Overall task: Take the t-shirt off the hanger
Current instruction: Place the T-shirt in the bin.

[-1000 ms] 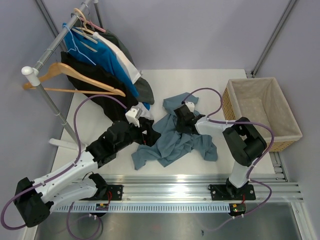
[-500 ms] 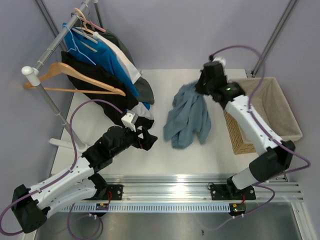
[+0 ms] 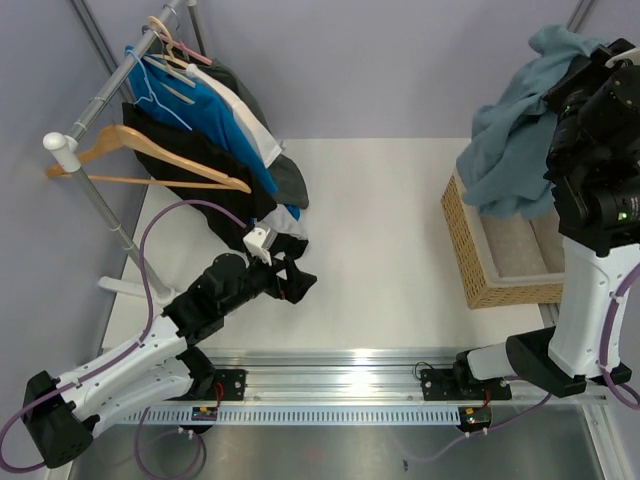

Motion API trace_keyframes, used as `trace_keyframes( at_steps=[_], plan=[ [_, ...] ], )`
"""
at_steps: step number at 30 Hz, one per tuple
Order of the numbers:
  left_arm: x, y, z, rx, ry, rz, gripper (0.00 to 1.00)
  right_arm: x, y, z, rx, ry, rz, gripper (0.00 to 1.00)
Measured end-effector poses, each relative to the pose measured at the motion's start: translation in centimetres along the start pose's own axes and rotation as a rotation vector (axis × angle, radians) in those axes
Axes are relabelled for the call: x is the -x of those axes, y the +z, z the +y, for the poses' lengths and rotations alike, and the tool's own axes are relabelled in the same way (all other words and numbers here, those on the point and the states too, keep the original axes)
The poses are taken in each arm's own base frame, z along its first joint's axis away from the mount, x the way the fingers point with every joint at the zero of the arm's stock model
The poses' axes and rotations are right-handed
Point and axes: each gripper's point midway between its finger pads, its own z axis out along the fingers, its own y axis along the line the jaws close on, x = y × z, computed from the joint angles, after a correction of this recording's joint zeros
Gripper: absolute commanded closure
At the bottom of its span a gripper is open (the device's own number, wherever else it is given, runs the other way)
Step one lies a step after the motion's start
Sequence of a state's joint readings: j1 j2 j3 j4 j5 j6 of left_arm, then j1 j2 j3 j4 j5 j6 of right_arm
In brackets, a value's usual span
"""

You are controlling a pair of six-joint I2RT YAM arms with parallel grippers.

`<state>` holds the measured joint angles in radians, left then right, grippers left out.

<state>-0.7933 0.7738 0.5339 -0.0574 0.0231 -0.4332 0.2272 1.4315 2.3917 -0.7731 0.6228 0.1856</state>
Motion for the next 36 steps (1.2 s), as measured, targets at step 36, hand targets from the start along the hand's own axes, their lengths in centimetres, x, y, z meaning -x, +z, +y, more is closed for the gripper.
trace_keyframes(
  at_steps=[36],
  plan=[
    [0.5, -0.8, -1.7, -0.069, 0.025, -0.022, 0.01, -21.7, 10.1, -25.0, -0.85, -0.427, 0.244, 1.0]
  ],
)
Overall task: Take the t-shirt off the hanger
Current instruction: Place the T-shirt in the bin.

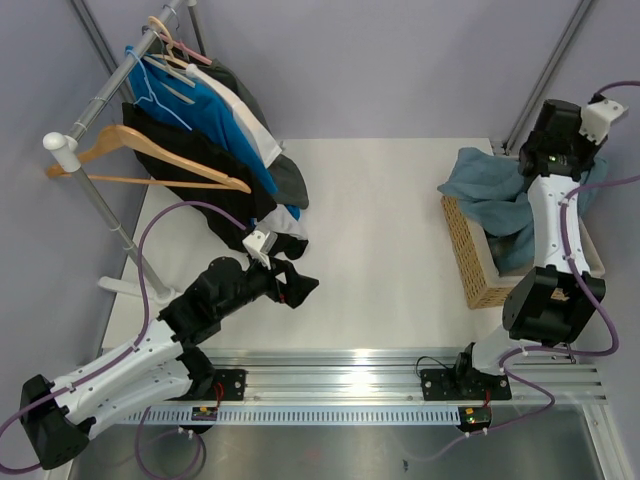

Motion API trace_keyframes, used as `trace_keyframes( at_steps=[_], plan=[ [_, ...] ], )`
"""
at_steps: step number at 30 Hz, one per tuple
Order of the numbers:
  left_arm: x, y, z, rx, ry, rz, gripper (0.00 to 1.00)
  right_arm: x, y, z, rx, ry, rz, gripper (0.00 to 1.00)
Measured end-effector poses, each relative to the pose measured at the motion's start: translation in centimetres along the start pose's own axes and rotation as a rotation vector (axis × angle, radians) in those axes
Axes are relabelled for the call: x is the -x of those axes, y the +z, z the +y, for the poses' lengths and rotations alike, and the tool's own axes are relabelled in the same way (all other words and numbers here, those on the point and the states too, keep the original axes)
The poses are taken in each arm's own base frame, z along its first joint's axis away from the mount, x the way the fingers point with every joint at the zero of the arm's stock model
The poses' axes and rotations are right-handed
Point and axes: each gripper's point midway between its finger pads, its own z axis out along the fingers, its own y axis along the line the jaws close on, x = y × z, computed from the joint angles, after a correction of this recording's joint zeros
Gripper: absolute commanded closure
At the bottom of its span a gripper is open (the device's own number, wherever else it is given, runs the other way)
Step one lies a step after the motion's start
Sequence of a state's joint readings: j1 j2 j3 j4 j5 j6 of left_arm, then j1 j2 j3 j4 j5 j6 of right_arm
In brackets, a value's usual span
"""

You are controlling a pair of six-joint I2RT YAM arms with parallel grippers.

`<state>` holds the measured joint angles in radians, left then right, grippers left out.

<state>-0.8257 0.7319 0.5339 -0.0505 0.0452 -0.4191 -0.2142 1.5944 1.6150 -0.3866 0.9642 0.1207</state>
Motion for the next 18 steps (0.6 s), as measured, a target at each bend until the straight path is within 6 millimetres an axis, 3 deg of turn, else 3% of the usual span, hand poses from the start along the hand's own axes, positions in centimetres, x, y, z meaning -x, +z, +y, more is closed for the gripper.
trace_keyframes(
  at_steps=[4, 8, 13, 18],
  plan=[
    [-0.1, 0.0, -0.1, -0.003, 0.002, 0.002, 0.01, -3.2, 3.7, -3.4, -0.104, 0.032, 0.104, 1.0],
    [-0.1, -0.1, -0.1, -0.004, 0.004, 0.001, 0.01, -4.6, 4.9, -5.6, -0.154, 0.087, 0.159, 1.0],
    [0.0, -0.2, -0.2, -0.004, 0.005, 0.0, 0.01, -5.4, 4.6, -4.6, -0.105, 0.118, 0.181, 1.0],
    [0.0, -0.2, -0.2, -0.004, 0.005, 0.001, 0.01, -8.5, 2.7, -2.6, 0.05, 0.196, 0.256, 1.0]
  ],
)
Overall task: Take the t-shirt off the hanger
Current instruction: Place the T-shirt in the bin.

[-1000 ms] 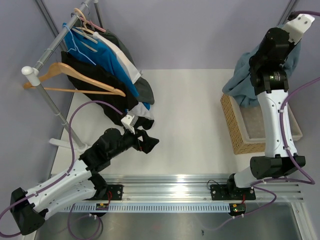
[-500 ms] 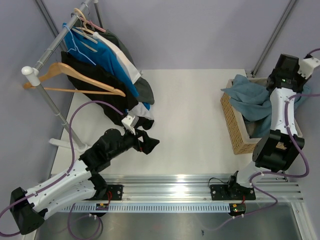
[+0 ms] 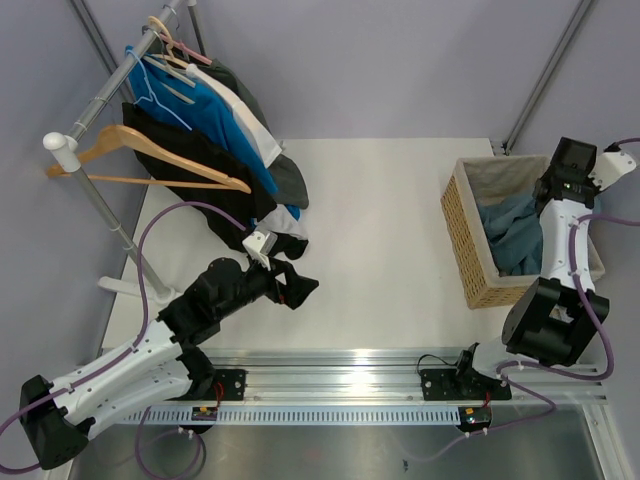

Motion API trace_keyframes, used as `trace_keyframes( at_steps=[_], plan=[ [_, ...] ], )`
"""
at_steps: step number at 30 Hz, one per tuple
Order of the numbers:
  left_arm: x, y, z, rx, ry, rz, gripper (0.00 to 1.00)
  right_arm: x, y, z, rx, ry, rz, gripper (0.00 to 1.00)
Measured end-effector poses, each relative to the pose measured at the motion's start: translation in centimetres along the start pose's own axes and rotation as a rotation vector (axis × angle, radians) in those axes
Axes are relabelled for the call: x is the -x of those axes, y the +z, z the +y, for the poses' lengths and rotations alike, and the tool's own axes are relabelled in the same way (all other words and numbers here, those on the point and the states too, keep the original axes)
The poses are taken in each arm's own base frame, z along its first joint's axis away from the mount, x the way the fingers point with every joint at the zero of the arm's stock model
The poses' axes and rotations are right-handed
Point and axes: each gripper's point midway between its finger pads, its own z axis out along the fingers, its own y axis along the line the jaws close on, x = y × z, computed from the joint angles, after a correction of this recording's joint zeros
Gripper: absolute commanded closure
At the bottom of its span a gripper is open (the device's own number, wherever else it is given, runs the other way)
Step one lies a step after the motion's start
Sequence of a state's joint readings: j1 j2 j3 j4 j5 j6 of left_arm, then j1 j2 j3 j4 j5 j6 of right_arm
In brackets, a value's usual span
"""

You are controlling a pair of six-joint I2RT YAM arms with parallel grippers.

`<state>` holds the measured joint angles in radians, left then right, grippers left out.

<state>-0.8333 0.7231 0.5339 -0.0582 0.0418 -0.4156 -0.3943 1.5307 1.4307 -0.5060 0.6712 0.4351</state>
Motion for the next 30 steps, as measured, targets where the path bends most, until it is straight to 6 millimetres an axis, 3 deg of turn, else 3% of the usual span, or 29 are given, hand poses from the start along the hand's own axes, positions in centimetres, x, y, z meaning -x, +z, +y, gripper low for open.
trace_keyframes(
  at_steps=[4, 9, 11, 12, 13, 17, 22, 25, 27, 30],
  plan=[
    [0.1, 0.0, 0.0, 0.0, 0.0, -0.003, 0.01, -3.3, -2.2, 2.2, 0.148, 0.033, 0.061, 1.0],
    [0.1, 0.0, 0.0, 0.001, 0.0, -0.002, 0.01, -7.3, -4.7, 6.7, 0.342, 0.038, 0.17, 0.96],
    [0.1, 0.0, 0.0, 0.003, 0.0, -0.004, 0.01, -8.8, -4.6, 7.9, 0.376, 0.041, 0.226, 0.91],
    [0.1, 0.0, 0.1, 0.005, 0.0, -0.005, 0.01, -9.7, -4.4, 8.2, 0.379, 0.039, 0.252, 0.8],
    [0.1, 0.0, 0.1, 0.006, 0.0, -0.006, 0.01, -10.5, -4.1, 8.5, 0.383, 0.039, 0.28, 0.78],
    [0.2, -0.1, 0.1, 0.009, 0.001, -0.011, 0.01, -13.9, -3.3, 9.4, 0.405, 0.033, 0.393, 0.75],
    [0.3, -0.1, 0.1, 0.008, 0.001, -0.014, 0.01, -17.1, -2.0, 8.9, 0.387, 0.069, 0.521, 0.73],
    [0.3, -0.1, 0.1, 0.008, 0.002, -0.015, 0.01, -18.7, -1.1, 8.1, 0.342, 0.057, 0.57, 0.59],
    [0.3, -0.1, 0.1, 0.008, 0.002, -0.014, 0.01, -19.2, -1.1, 7.5, 0.312, 0.043, 0.595, 0.4],
    [0.4, -0.1, 0.3, 0.02, 0.002, -0.019, 0.01, -18.0, -1.4, 7.1, 0.285, 0.024, 0.602, 0.22]
  ],
)
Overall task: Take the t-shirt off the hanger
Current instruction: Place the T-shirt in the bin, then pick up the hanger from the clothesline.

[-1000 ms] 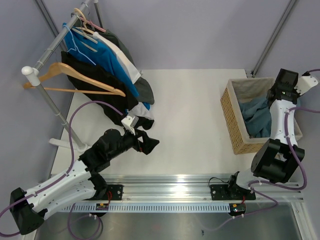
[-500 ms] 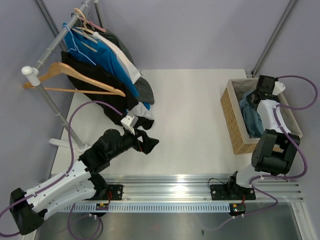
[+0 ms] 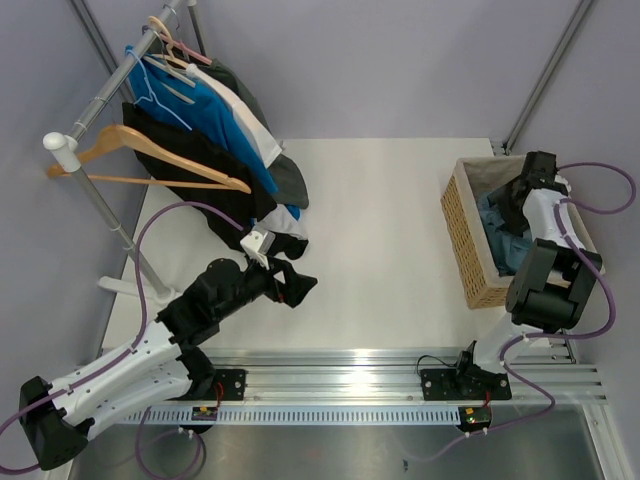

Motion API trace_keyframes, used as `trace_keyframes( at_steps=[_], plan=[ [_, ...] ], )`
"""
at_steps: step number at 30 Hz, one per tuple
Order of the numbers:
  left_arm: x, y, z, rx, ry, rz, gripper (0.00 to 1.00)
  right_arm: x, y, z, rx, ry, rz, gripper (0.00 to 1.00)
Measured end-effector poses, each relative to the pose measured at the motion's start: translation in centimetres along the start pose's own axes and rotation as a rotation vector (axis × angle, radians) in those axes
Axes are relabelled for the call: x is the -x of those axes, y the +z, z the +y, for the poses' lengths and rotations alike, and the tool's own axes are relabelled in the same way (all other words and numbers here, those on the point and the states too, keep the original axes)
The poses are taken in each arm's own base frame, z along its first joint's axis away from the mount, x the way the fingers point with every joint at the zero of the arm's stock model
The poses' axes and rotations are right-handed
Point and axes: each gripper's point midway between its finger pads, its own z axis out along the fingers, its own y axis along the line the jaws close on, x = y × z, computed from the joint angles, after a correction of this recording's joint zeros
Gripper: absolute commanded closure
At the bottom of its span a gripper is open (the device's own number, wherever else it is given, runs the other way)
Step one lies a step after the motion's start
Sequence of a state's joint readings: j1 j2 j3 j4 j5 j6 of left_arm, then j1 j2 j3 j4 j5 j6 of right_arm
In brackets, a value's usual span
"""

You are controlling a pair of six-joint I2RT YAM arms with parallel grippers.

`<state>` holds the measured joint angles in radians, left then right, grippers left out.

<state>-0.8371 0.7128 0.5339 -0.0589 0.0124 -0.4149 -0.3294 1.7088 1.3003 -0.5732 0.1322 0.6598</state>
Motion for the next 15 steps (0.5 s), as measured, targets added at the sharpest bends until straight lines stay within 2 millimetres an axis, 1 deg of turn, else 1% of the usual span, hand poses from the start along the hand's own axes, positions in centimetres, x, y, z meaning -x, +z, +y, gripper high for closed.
trace_keyframes(
  at_steps=[1, 2, 3, 4, 6, 9, 11, 12, 13, 14, 15],
  plan=[
    [0.1, 0.0, 0.1, 0.006, 0.0, -0.003, 0.01, 0.8, -0.7, 0.2, -0.006, -0.004, -0.009, 0.18],
    [0.1, 0.0, 0.2, 0.012, 0.0, -0.007, 0.01, 1.7, -1.4, 0.4, -0.008, -0.005, -0.023, 0.11],
    [0.2, -0.1, 0.2, 0.014, 0.0, -0.01, 0.01, 3.0, -2.4, 0.8, -0.004, -0.003, -0.05, 0.07],
    [0.3, -0.2, 0.3, 0.017, 0.001, -0.017, 0.01, 4.0, -3.4, 1.1, -0.005, -0.007, -0.065, 0.04],
    [0.5, -0.3, 0.3, 0.021, 0.001, -0.024, 0.01, 6.3, -6.1, 2.2, 0.025, -0.004, -0.115, 0.03],
    [0.6, -0.4, 0.4, 0.026, 0.003, -0.03, 0.01, 9.9, -12.0, 4.5, 0.122, 0.013, -0.216, 0.03],
    [0.7, -0.4, 0.5, 0.031, 0.004, -0.032, 0.01, 11.5, -16.5, 6.0, 0.224, 0.026, -0.28, 0.04],
    [0.7, -0.5, 0.5, 0.033, 0.004, -0.034, 0.01, 11.7, -18.5, 6.7, 0.276, 0.03, -0.303, 0.04],
    [0.8, -0.5, 0.6, 0.036, 0.004, -0.039, 0.01, 11.4, -20.6, 7.3, 0.328, 0.032, -0.326, 0.03],
    [0.9, -0.7, 0.6, 0.039, 0.004, -0.044, 0.01, 10.8, -22.4, 8.1, 0.379, 0.026, -0.346, 0.03],
    [1.1, -0.8, 0.7, 0.041, 0.004, -0.053, 0.01, 9.5, -23.8, 9.3, 0.434, 0.006, -0.366, 0.03]
  ],
)
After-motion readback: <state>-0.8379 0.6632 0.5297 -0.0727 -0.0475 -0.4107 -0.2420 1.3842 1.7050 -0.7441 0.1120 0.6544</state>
